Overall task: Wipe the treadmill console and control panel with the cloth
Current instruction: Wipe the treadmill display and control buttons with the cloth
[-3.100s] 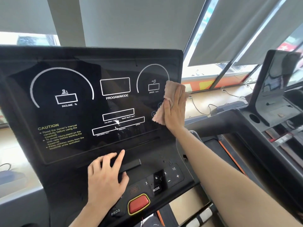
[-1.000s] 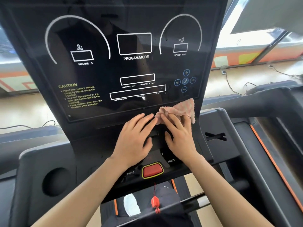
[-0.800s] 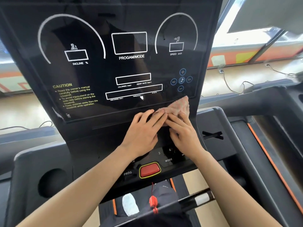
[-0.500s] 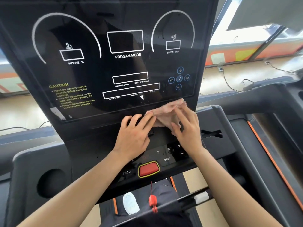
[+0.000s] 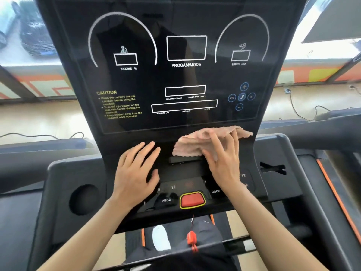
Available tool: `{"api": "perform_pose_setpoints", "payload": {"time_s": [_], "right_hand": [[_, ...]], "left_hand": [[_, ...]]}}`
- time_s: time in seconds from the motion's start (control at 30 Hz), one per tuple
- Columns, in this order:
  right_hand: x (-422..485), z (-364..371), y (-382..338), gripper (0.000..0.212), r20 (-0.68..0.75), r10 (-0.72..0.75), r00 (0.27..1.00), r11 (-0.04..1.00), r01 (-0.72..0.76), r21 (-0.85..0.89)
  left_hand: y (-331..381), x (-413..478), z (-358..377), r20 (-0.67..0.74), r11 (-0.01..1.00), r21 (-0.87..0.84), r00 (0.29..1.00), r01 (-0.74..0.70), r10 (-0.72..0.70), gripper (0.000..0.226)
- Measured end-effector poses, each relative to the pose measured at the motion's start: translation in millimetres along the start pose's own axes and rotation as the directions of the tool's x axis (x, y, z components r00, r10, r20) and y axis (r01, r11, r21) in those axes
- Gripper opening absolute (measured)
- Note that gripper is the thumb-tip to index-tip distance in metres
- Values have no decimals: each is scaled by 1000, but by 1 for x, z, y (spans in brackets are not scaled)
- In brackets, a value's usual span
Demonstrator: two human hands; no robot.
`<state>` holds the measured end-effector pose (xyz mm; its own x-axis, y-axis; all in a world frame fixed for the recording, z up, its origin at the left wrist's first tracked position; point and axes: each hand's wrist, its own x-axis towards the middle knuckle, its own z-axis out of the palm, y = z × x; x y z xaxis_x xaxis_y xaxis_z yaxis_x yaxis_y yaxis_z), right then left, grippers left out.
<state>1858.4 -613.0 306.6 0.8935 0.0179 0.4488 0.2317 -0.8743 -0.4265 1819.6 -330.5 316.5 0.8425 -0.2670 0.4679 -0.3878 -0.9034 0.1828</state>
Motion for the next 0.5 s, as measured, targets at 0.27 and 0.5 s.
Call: {"api": "perform_pose_setpoints", "payload": {"time_s": [0.27, 0.5], "right_hand": [[0, 21, -31, 48, 73, -179, 981, 975, 187, -117], [9, 47, -92, 59, 283, -411, 867, 885, 454, -106]], "left_hand": [[-12, -20, -7, 15, 985, 49, 986, 167, -168, 66], [-44, -56, -29, 68, 948, 119, 950, 297, -306, 68]]}}
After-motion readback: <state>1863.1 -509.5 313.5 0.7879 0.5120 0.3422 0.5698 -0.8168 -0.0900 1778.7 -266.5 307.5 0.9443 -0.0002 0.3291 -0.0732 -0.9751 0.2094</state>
